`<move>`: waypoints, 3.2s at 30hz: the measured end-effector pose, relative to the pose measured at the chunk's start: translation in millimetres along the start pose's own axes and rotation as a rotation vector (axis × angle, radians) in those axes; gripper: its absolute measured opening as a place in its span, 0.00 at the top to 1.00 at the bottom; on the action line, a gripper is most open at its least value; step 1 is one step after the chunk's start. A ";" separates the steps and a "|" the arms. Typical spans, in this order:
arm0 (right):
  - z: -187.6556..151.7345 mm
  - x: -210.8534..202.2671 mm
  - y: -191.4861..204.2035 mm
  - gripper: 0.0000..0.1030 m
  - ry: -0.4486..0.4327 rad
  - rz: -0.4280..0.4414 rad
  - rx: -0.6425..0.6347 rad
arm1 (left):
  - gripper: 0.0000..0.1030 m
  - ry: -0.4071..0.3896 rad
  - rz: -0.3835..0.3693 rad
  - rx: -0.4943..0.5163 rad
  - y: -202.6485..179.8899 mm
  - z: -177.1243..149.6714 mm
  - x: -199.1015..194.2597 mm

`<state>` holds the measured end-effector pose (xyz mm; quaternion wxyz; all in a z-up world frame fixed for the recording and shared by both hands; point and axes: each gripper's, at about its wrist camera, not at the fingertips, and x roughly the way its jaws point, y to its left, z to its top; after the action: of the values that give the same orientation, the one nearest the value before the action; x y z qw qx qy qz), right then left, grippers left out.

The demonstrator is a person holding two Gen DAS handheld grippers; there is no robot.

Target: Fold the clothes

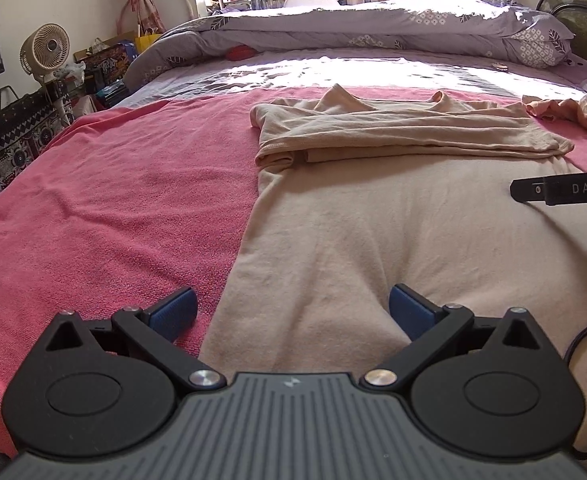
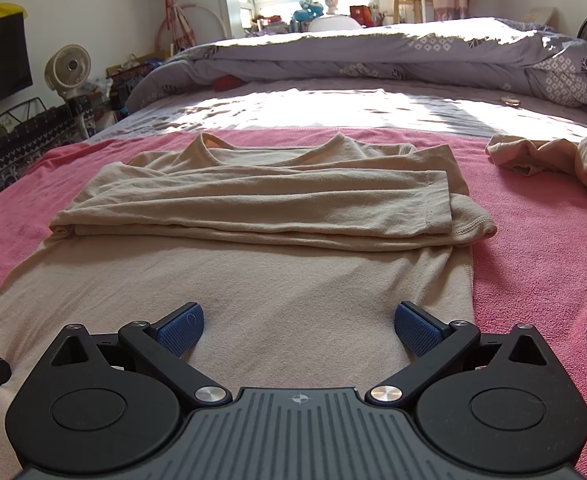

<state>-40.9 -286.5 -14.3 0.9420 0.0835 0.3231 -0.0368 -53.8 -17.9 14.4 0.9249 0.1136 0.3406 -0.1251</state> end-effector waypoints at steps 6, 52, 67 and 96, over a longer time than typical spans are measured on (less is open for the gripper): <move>0.6 -0.1 0.1 0.00 0.000 0.000 0.000 | 0.00 0.031 0.044 0.050 10.6 -7.4 -19.3; 119.3 118.8 -186.8 0.09 0.139 0.110 0.208 | 0.01 0.005 -0.458 -0.251 90.8 174.3 243.6; 143.9 119.9 -135.7 0.87 0.158 0.145 -0.006 | 0.86 -0.008 -0.398 -0.298 92.8 184.3 232.6; 56.2 -86.3 -113.3 0.87 0.204 0.320 0.005 | 0.05 -0.015 -0.469 -0.112 78.8 177.0 132.6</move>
<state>-89.1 -406.8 67.4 0.8980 0.1396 0.3994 0.1210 174.7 -16.3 68.3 0.8780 -0.0212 0.3570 -0.3180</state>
